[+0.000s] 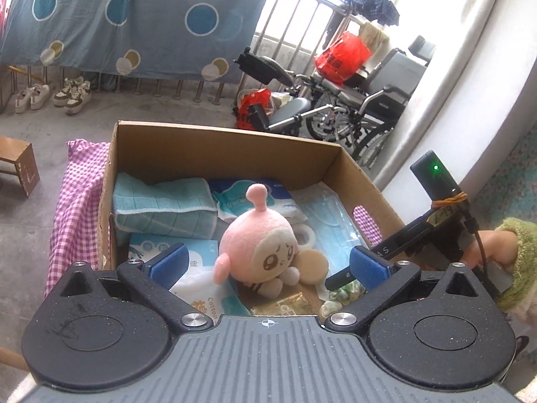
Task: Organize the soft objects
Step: 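Carry the scrunchie into the box and open the right gripper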
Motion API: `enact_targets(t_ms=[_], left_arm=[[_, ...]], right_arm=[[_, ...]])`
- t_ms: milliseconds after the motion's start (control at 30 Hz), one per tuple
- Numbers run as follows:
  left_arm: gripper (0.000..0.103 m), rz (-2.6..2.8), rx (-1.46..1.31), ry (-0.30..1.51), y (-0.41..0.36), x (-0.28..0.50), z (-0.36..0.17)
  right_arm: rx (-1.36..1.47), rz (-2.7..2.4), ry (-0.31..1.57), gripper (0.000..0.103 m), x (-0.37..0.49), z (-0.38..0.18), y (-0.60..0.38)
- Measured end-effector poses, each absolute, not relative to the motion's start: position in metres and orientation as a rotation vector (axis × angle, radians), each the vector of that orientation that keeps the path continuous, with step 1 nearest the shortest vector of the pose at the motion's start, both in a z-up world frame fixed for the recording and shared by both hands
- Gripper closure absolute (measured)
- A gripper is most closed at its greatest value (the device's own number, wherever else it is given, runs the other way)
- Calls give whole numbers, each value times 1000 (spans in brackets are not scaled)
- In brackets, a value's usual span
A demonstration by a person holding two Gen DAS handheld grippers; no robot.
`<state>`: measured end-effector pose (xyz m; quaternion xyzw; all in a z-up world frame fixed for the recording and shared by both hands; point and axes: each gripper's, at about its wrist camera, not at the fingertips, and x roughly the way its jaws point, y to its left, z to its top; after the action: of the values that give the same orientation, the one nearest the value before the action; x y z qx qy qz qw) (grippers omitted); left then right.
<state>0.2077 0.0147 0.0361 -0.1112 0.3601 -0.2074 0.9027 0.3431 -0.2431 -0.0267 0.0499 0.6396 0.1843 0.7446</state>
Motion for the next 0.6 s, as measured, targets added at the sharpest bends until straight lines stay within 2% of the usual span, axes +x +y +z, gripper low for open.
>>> enact_targets(t_ms=[300,433,500,567,600], left_arm=[[1,-418,-258,730,28,199,38],[1,-413,-263,729,33,196,38],[1,-412,-256,723,34,193,40],[1,-407,-250,716,35,191,40],[0,-406,-248,716,35,191,40]], right_arm=[[276,482,1345,54,343,-20,-235],[326,472,1280,54,341,0,-241],[304,447,1271,49,335,11,-244],[285,417,1280,38,328,17,-246],[281,411,1292,38,325,18,-247]])
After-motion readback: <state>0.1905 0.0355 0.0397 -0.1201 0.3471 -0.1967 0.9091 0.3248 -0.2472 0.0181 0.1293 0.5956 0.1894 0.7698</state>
